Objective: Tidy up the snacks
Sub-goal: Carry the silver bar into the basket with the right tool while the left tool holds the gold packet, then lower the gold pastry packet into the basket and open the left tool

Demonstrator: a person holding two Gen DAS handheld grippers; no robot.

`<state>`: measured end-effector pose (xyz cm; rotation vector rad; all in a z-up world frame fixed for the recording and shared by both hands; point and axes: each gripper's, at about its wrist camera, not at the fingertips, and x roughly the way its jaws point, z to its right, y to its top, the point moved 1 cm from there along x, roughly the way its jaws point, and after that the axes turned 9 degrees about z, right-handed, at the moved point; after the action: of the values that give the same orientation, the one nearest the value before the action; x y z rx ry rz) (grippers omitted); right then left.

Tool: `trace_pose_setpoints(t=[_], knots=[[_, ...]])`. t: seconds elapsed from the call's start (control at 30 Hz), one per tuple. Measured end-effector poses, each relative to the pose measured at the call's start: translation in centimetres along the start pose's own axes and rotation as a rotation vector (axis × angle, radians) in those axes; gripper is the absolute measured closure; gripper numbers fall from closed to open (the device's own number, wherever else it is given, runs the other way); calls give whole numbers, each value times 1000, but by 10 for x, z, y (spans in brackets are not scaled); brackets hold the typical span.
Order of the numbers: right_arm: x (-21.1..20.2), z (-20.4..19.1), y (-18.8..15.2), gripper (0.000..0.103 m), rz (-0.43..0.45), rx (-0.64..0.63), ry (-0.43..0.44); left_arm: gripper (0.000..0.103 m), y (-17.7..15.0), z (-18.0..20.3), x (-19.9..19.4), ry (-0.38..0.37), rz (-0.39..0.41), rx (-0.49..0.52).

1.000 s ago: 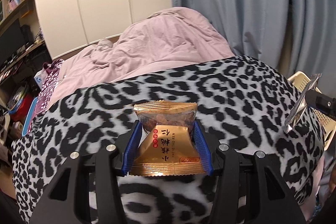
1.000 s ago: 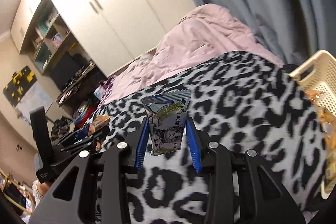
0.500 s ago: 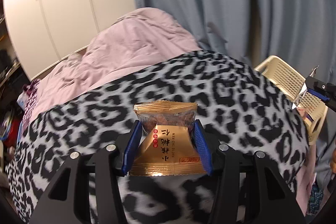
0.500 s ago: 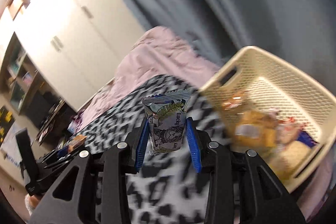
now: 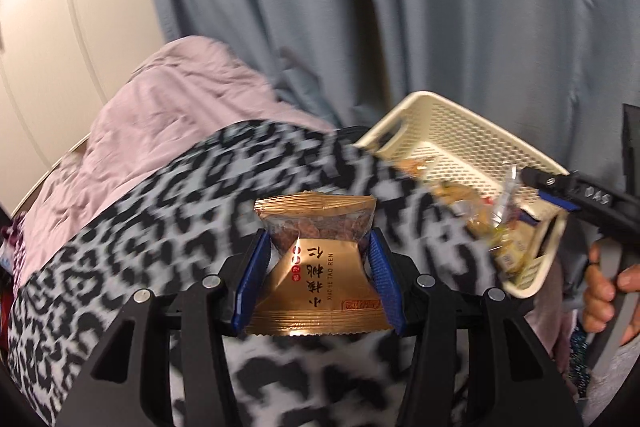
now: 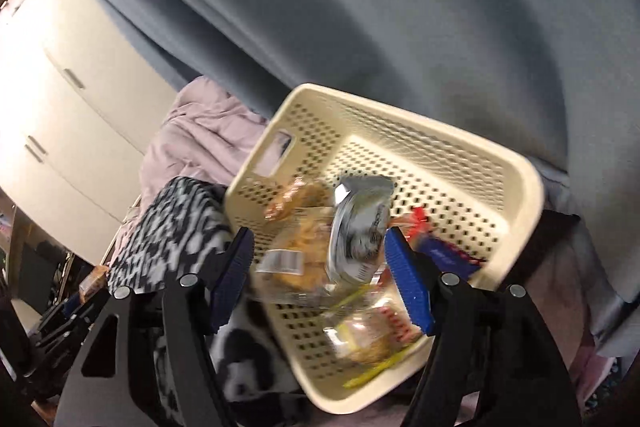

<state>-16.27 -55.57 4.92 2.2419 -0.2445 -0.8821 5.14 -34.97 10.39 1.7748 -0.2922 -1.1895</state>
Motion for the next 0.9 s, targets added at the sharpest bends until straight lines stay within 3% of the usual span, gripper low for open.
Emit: trace_pose_setpoints(t=[0.2,0.27,0.43,0.57,0.63,0.67,0.7,0.9], knots=[[-10,12,-8,32,39,-71,-56,52,15,51,26,-108,-14,46],[-14,11,-14,25,47,-117,-76,52,18,69,36,-145,-27,57],[-25,2,-27,19,91,-261,-114,52,20,106,60,-224,-64,75],[-29,-2,-33,12,104,-327,-134,52,23,125,72,-244,-69,91],[-31,-3,-36,10,119,-350,-148,42,25,129,76,-233,-66,104],[-33,-2,-37,10,120,-354,-149,22,26,130,77,-222,-62,108],[-34,-1,-37,9,118,-352,-144,15,27,129,76,-199,-43,111],[-32,1,-36,6,111,-348,-132,12,25,126,74,-134,-26,168]])
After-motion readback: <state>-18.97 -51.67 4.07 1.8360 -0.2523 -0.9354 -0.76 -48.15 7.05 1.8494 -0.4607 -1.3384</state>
